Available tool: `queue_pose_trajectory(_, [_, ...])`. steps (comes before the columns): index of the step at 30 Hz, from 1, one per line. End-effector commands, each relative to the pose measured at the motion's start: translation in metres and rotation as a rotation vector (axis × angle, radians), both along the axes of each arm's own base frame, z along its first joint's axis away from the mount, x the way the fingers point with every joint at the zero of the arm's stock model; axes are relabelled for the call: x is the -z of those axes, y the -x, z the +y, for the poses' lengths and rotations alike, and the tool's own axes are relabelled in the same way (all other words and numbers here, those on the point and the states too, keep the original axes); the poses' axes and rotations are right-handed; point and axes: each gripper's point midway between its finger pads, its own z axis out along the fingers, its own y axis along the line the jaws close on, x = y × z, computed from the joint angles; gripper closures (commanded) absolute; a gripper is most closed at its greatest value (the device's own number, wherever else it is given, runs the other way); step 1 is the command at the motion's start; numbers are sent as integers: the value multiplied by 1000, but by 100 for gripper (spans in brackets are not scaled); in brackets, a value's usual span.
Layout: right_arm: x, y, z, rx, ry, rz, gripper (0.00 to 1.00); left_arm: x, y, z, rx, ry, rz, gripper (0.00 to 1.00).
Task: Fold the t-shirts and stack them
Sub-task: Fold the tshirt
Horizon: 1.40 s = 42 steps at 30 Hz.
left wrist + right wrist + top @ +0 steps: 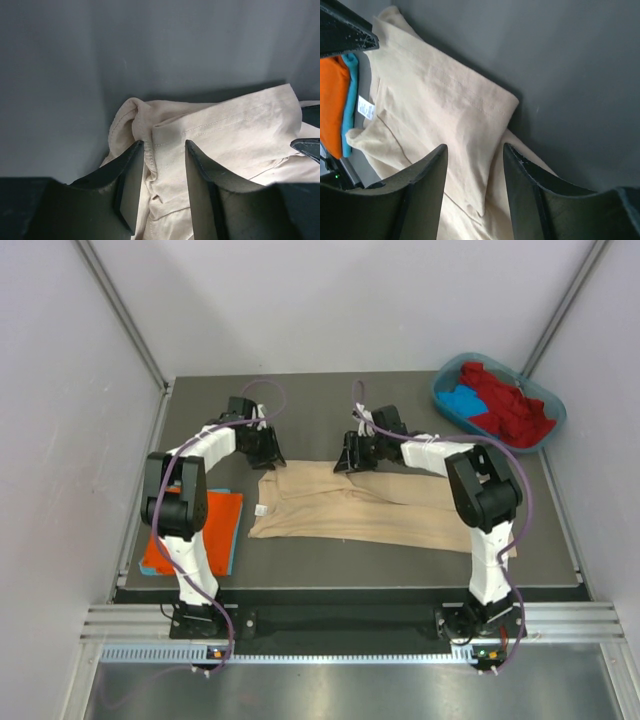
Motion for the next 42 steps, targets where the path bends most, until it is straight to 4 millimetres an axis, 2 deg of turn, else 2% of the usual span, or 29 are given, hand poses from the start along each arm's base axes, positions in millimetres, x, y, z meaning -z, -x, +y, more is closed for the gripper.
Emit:
queue_pose_trajectory(1, [-26, -17, 20, -55, -67, -102, 51, -21, -23, -8, 28, 23, -104, 57])
queue_pose_trajectory(6, [-25, -13, 27, -100, -97, -101, 51, -27, -25, -12, 41, 35, -123, 58])
queue_pose_trajectory(10, [-32, -12, 34, -134, -137, -125, 50, -30, -25, -14, 47, 30, -135, 58])
queue_pose_trajectory(16, [-36, -12, 43, -166, -175, -130, 50, -27, -24, -18, 55, 26, -129, 58])
queue_pose_trajectory(21, [-33, -15, 41, -157, -155, -135, 50, -26, -26, -18, 50, 15, -132, 60])
queue_pose_trajectory(25, [-35, -16, 39, -152, -146, -144, 52, -32, -27, -21, 58, 24, -138, 85])
queue_pose_trajectory(26, [-35, -14, 39, -153, -145, -146, 54, -36, -28, -22, 61, 24, -141, 93])
queue_pose_trajectory(28, [-41, -13, 38, -158, -143, -160, 54, -39, -24, -23, 71, 18, -135, 100])
queue_pose_trajectory(33, [-50, -5, 34, -164, -152, -181, 55, -54, -9, -26, 88, 13, -150, 100])
queue_pose_trajectory(37, [-57, 6, 28, -172, -150, -199, 55, -65, 13, -25, 107, 4, -140, 100])
queue_pose_trajectory(39, [-55, 14, 24, -177, -149, -202, 55, -62, 27, -26, 128, 9, -126, 100])
queue_pose_trajectory(40, [-62, 17, 23, -180, -157, -218, 55, -62, 38, -26, 138, 6, -120, 100])
queue_pose_trajectory(41, [-59, 23, 21, -188, -155, -214, 56, -62, 45, -24, 150, 0, -116, 100])
queue_pose_trajectory(42, [-64, 27, 20, -197, -161, -226, 57, -66, 50, -23, 152, -3, -119, 100])
